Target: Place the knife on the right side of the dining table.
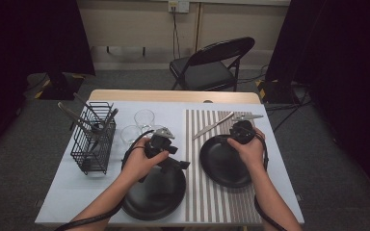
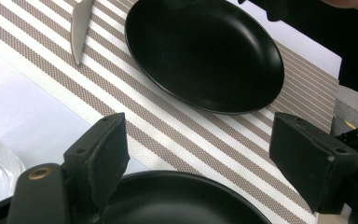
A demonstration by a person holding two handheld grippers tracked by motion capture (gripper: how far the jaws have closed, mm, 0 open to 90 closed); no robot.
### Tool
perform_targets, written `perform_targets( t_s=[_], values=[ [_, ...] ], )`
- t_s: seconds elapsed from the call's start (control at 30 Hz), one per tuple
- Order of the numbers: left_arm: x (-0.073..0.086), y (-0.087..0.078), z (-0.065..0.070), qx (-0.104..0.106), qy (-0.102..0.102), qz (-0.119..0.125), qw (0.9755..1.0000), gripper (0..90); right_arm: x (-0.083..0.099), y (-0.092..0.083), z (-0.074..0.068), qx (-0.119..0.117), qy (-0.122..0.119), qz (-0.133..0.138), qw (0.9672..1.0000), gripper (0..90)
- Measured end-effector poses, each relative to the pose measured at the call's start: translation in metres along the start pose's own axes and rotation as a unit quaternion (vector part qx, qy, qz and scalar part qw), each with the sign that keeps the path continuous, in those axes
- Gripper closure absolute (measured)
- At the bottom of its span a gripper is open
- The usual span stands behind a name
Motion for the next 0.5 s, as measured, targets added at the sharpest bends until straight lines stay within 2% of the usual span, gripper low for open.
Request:
perform_targets(
  t_s=[0.5],
  values=[
    [0.019,-0.008,-0.002,0.002,0.0,0.002,1.0,19.2,-0.006,0.008,0.0,-0.001,-0.005,-0.005,1.0,23.0]
  ],
)
Point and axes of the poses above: each handheld gripper's, and its own axes: y roughly forward along the jaws, x roughly out of its underside, z roughly to its right, the point moved 2 cm from there along y, roughly forward along the jaws, and after that the axes turned 9 degrees about -z, right-handed, at the moved point
